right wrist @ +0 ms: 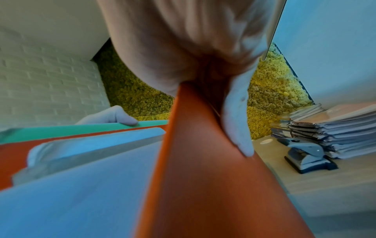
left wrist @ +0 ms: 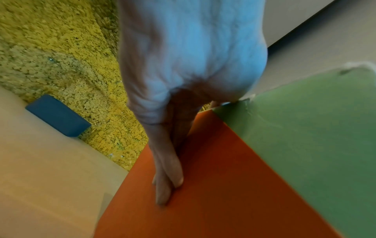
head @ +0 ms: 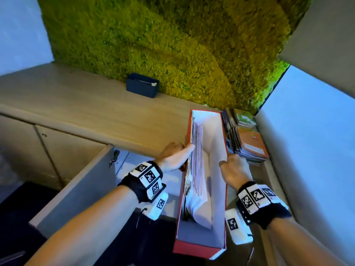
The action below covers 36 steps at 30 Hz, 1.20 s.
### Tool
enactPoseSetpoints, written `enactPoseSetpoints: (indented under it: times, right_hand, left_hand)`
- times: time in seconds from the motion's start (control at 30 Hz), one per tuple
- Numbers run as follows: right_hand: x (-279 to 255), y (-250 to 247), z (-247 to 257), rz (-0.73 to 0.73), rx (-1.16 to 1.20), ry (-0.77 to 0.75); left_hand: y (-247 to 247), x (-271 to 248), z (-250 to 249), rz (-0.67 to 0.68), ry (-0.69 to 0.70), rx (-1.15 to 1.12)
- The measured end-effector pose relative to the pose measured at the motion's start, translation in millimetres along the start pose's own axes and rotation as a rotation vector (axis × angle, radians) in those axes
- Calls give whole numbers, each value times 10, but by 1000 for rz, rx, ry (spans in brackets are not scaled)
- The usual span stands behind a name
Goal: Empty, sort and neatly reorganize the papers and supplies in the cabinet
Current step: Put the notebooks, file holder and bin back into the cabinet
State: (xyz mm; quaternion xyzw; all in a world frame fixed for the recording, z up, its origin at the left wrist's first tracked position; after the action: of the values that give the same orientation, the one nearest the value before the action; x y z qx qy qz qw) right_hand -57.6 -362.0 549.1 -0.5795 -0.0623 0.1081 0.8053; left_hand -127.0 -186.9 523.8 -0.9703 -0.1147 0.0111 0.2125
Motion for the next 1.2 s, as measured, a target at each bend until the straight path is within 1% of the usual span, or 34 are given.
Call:
enactPoseSetpoints:
  times: [0.07,0.17,0.27,0.37,0.43,0.53,0.57,0.6,0.63,0.77,0.8,0.83,0.93,0.97,1.07,1.1,1.13,1.17,1.2]
  right_hand:
    - [-124,-6,-119,8,-12,19]
    - [-285,-42,-227,21,-40,15]
    - [-415,-42,-363,31,-24,28]
    - [-564,32,-474,46,-59,84]
    - [-677,159,-536,74,-69,127]
    - [-888,449,-642,123,-55,213]
    - [-950,559,-676,144,-45,247]
    - [-1007,667,-711,157,-39,276]
    - [-1054,779,-735,178,-36,303]
    - [-1102,1226,-758,237,4,351]
    - [-1080,1333,-748,248,15,347]
    - [-1064,1422,-727,263,22,342]
    - [-896,1805,-698,299,71,306]
    - [-845,1938,-678,318,83,290]
    - [-627,2438,-646,346,65,248]
    - [-548,2597,-612,340,69,229]
    - [-471,2787,-574,322,91,211]
    - [-403,2926,-545,307,103,207]
    - [-336,3057,-517,297,91,195]
  left_hand:
    - [119,-111,-51,52,30,8]
    - [228,-216,-95,72,49,19]
    - [328,-290,-170,124,90,2]
    - [427,-342,-135,176,79,36]
    - [502,-353,-18,196,65,126]
    - [674,-389,256,313,117,305]
    - [714,-400,371,344,113,349]
    - [748,-437,448,344,108,379]
    - [736,-502,527,310,62,340]
    - [783,-623,866,339,67,444]
    - [798,-623,972,370,60,475]
    - [776,-619,1072,386,-4,483]
    - [751,-545,1419,391,-33,505]
    - [768,-518,1527,395,-6,491]
    - [702,-385,1920,249,193,638]
    - [710,-379,2044,289,196,669]
    - [738,-348,2332,383,105,697]
    - [708,-243,2567,387,64,667]
    - [688,-103,2888,352,57,635]
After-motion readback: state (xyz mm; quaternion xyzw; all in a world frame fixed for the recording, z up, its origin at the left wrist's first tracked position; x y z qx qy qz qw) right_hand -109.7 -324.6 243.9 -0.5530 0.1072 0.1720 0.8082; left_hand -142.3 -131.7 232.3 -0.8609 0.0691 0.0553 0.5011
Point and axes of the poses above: each hand's wrist, its own x-axis towards the middle knuckle, its own y-axis out of the palm, z = x × y, the point moved 8 cm from there along x, towards the middle knuckle, and after that the axes turned 6 degrees about -x, right-handed, at the moved point
